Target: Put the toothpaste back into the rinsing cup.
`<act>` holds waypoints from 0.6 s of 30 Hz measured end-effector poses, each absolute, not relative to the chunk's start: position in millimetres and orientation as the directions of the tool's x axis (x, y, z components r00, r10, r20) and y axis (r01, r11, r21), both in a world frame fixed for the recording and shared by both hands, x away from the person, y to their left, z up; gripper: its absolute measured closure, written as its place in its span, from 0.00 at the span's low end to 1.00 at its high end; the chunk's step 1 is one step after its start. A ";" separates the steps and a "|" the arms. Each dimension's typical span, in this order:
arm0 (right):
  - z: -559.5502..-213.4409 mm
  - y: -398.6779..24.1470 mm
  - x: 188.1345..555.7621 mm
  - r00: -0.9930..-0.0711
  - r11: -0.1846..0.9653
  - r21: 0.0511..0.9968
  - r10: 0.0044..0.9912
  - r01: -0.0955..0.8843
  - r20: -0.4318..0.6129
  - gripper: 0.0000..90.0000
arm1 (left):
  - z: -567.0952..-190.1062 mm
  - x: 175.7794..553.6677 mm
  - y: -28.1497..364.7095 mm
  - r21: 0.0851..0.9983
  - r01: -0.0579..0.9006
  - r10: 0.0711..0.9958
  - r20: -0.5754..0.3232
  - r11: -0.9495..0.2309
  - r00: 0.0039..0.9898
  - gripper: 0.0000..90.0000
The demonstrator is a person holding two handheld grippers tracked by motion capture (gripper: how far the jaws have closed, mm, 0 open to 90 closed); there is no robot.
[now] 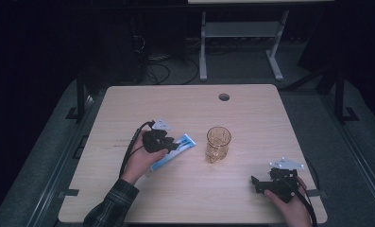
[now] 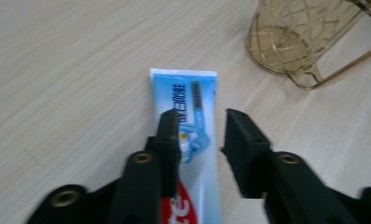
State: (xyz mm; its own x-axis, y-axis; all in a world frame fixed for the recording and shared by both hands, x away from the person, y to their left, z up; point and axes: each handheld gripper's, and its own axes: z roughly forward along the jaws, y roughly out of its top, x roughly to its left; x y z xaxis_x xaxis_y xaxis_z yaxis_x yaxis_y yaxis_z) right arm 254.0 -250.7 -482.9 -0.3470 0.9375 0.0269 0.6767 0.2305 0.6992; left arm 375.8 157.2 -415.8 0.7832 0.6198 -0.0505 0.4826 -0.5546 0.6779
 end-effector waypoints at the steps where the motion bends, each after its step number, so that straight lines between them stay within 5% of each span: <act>1: -482.8 -250.6 253.6 -0.347 0.230 0.698 0.938 0.678 0.027 0.01 | -416.3 377.9 157.8 0.680 0.488 0.624 -0.057 -0.548 0.780 0.61; 9: -482.9 -250.6 252.8 -0.347 0.231 0.698 0.937 0.677 0.027 0.01 | -421.7 391.7 151.3 0.652 0.515 0.635 -0.067 -0.557 0.770 0.38; 18: -482.9 -250.7 252.6 -0.349 0.232 0.699 0.937 0.677 0.028 0.01 | -429.5 399.1 136.8 0.618 0.510 0.624 -0.041 -0.598 0.781 0.36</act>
